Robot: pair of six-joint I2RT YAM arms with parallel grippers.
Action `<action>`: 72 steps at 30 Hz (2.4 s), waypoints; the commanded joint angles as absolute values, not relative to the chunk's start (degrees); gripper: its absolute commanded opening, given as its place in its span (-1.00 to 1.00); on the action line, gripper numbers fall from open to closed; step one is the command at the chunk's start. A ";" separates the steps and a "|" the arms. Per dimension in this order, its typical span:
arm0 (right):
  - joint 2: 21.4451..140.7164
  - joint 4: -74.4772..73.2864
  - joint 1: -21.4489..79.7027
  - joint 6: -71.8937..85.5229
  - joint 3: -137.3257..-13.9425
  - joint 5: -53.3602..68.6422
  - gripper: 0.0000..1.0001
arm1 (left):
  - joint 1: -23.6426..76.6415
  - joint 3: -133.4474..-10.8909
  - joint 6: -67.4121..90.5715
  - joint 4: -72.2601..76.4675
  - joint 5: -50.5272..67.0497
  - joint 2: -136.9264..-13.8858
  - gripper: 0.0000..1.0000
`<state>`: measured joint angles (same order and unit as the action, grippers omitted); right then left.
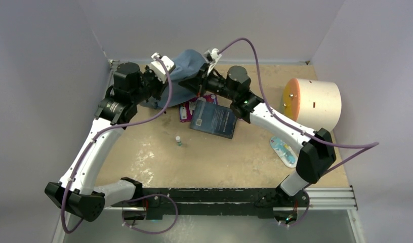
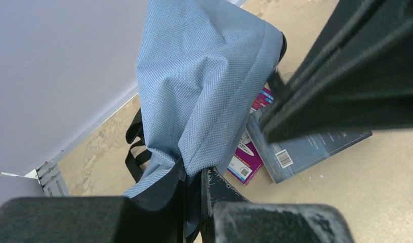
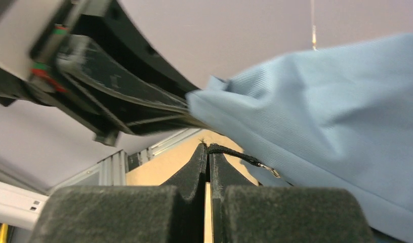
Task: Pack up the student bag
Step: Unzip the student bag at the center of the board.
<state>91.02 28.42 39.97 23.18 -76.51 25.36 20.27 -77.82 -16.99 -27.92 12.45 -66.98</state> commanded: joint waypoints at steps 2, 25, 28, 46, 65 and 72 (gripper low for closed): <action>92.35 27.27 46.01 19.31 -84.73 24.47 -1.00 | 20.21 -80.59 -14.68 -24.70 14.91 -67.59 -1.00; 71.86 30.99 47.42 -20.78 -61.48 -11.25 0.75 | 20.21 -74.08 -17.93 -23.55 19.14 -60.63 -1.00; 73.77 31.02 47.44 -25.55 -63.10 -9.56 0.76 | 20.21 -73.62 -18.34 -23.72 19.76 -59.85 -1.00; 83.22 28.25 47.47 -33.58 -72.23 -3.75 0.66 | 20.21 -74.57 -19.82 -25.39 20.75 -60.33 -1.00; 89.30 21.67 47.46 -25.44 -80.94 -0.35 -0.96 | 20.21 -75.05 -18.80 -22.85 21.21 -61.82 -0.85; 96.73 13.66 47.46 -10.10 -92.79 -3.40 -1.00 | 20.21 -75.74 -5.95 -21.07 5.10 -60.75 0.08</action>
<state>93.95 16.99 47.13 -20.78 -84.79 -2.13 20.29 -72.90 -14.57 -24.56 14.61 -62.13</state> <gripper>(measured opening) 0.024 0.495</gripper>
